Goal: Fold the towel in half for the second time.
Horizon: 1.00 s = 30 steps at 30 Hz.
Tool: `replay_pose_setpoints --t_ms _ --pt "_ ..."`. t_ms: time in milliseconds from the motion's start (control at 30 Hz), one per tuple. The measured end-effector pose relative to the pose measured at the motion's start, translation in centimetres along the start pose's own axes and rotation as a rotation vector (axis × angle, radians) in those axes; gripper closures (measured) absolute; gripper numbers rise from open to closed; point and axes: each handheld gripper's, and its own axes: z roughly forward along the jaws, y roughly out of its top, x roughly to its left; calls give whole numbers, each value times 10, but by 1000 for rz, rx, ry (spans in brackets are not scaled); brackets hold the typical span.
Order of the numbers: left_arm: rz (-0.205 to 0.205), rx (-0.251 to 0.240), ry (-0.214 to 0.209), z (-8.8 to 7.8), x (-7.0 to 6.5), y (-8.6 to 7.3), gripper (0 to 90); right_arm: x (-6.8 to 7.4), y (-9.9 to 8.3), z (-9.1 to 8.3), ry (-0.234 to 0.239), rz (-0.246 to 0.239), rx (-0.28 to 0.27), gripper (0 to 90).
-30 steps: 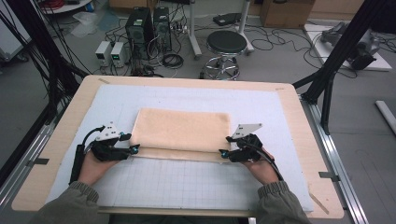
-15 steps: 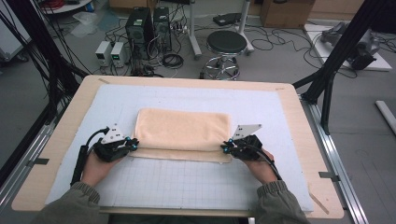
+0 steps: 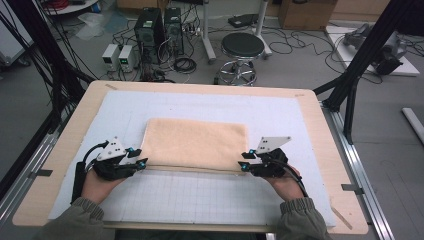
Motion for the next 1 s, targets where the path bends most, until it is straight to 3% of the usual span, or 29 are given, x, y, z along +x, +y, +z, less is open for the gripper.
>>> replay_pose_setpoints --t_ms 33,100,233,367,567,767,1000 --pt "0 0 2 3 -1 1 570 -1 1 1 6 13 -25 637" --pt "7 12 -6 10 -2 4 609 -3 2 8 8 20 -24 646" --pt "31 90 -13 25 -2 1 746 -8 -3 26 53 37 33 648" --pt "16 150 -41 35 1 -7 758 -9 -10 36 57 14 98 655" --pt "29 159 -35 34 -3 -8 770 -7 -10 35 37 -3 113 660" --pt "15 123 -26 31 -1 -5 672 -10 -10 28 12 45 46 552" --pt "-14 89 -13 25 0 -1 521 -13 -10 23 -37 87 18 420"
